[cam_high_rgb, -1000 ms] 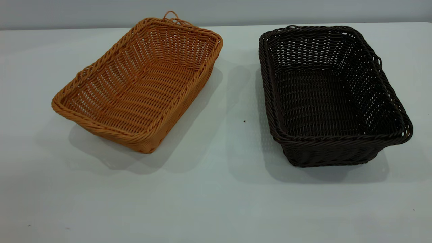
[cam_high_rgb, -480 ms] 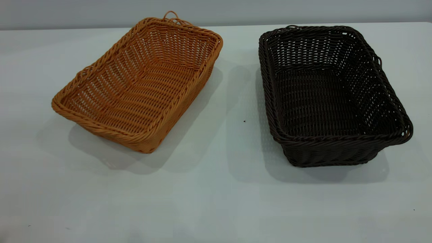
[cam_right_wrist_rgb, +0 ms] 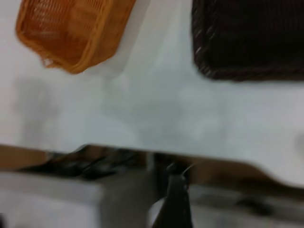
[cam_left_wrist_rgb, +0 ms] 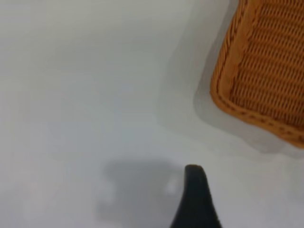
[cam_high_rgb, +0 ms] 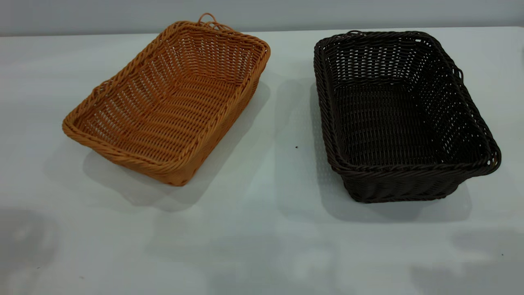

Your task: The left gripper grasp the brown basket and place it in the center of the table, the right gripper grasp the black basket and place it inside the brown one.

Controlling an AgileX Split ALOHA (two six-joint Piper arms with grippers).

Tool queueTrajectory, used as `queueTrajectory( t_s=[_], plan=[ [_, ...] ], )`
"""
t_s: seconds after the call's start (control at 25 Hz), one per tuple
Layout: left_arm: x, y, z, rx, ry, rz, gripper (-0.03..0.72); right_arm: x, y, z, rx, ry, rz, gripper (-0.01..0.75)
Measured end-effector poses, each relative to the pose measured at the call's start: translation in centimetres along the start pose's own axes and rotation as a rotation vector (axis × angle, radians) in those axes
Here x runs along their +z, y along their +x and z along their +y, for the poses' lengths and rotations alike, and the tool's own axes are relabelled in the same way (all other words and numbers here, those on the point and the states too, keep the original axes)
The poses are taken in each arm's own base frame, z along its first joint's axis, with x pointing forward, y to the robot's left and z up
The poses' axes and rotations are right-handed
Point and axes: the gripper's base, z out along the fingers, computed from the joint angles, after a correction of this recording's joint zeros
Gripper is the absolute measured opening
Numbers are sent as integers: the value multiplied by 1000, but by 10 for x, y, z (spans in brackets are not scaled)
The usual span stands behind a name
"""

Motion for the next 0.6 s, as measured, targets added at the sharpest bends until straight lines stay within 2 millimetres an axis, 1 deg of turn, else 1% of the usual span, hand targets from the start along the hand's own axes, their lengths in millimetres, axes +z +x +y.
queueTrajectory(
  t_s=[0.08, 0.16, 0.28, 0.36, 0.44, 0.52, 0.6],
  plan=[
    [8, -12, -1, -13, 12, -8, 493, 18, -1, 3, 52, -45, 104, 592],
    [17, -22, -2, -32, 29, -4, 493, 40, 2, 6, 65, -55, 208, 592],
    [26, -33, -3, -43, 48, 5, 493, 77, 8, 9, 69, 4, 317, 592],
    [31, -37, -4, -42, 54, 11, 493, 101, 7, 9, 111, 55, 323, 592],
    [33, -39, -4, -44, 58, 13, 493, 121, 3, 5, 223, 92, 288, 592],
    [34, -39, -4, -45, 60, 15, 493, 138, -2, -3, 392, 116, 219, 592],
    [35, -39, -4, -44, 60, 17, 493, 150, -7, -8, 545, 122, 158, 592]
  ],
)
